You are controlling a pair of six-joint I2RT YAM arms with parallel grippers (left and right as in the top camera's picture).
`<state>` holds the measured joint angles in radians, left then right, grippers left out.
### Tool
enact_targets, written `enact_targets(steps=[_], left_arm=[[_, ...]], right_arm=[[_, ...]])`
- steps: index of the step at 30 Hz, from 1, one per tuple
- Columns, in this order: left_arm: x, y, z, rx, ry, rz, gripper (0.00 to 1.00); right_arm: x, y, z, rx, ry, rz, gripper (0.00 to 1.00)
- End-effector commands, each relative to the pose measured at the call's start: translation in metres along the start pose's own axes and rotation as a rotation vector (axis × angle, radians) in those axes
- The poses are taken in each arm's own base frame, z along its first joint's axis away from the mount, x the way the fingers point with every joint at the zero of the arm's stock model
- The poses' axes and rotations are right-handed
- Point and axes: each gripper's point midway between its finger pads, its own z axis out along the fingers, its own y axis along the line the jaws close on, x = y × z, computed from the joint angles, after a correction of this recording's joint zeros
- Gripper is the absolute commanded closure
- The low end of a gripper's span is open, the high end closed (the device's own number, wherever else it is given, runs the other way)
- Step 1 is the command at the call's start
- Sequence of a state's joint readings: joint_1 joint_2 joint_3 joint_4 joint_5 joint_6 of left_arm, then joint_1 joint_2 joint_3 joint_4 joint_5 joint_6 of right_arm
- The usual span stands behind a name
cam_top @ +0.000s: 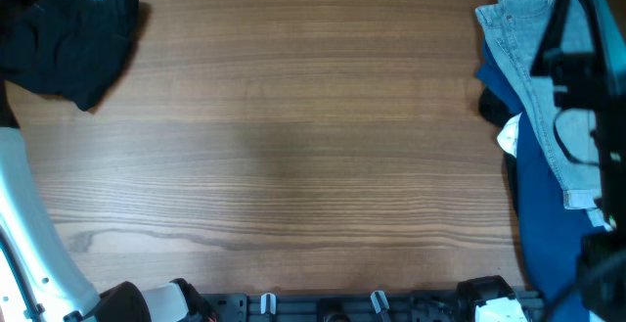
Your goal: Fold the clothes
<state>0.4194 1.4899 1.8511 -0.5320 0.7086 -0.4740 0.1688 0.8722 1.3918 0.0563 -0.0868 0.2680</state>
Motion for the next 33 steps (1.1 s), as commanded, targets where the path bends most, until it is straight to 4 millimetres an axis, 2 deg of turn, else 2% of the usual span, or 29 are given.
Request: enact_targets(steps=[1,4,7,10,12,13,15,16,20,25,30,33], left_arm=[[-0.004,-0.015,-0.008,0.033,-0.016,0.022,0.0],[-0.004,-0.016,-0.008,0.034,-0.018,0.023,0.0],[-0.004,-0.016,-0.008,0.035,-0.018,0.024,0.0],[-0.008,-0.018,-0.008,0.042,-0.031,0.038,0.0],[-0.01,-0.019,-0.008,0.048,-0.041,0.049,0.0],[-0.013,-0.021,-0.008,0.053,-0.051,0.06,0.0],[-0.016,-0.022,-0.008,0.057,-0.064,0.072,0.0],[-0.017,-0.023,-0.008,0.06,-0.069,0.077,0.0],[-0.016,-0.023,-0.008,0.059,-0.065,0.072,0.0],[-0.014,-0.026,-0.007,0.068,-0.057,0.069,0.0],[-0.009,-0.036,-0.001,0.086,-0.05,0.077,0.01],[-0.006,-0.039,0.001,0.095,-0.044,0.078,0.0]], right_arm=[[-0.003,0.005,-0.011,-0.014,0.014,0.03,0.0],[0.01,0.001,-0.01,0.004,0.061,0.154,0.0],[0.045,-0.009,-0.01,0.054,0.19,0.197,0.0],[0.123,-0.028,-0.033,0.171,0.502,0.226,0.0],[0.169,-0.039,-0.059,0.247,0.704,0.243,0.0],[0.195,-0.044,-0.079,0.291,0.818,0.251,0.0],[0.222,-0.051,-0.106,0.349,0.95,0.259,0.0],[0.229,-0.053,-0.113,0.364,0.983,0.262,0.0],[0.214,-0.05,-0.102,0.337,0.911,0.257,0.0],[0.159,-0.035,-0.099,0.273,0.74,0.243,0.0],[0.091,-0.013,-0.13,0.197,0.539,0.226,0.0],[0.07,-0.005,-0.144,0.172,0.472,0.22,0.0]])
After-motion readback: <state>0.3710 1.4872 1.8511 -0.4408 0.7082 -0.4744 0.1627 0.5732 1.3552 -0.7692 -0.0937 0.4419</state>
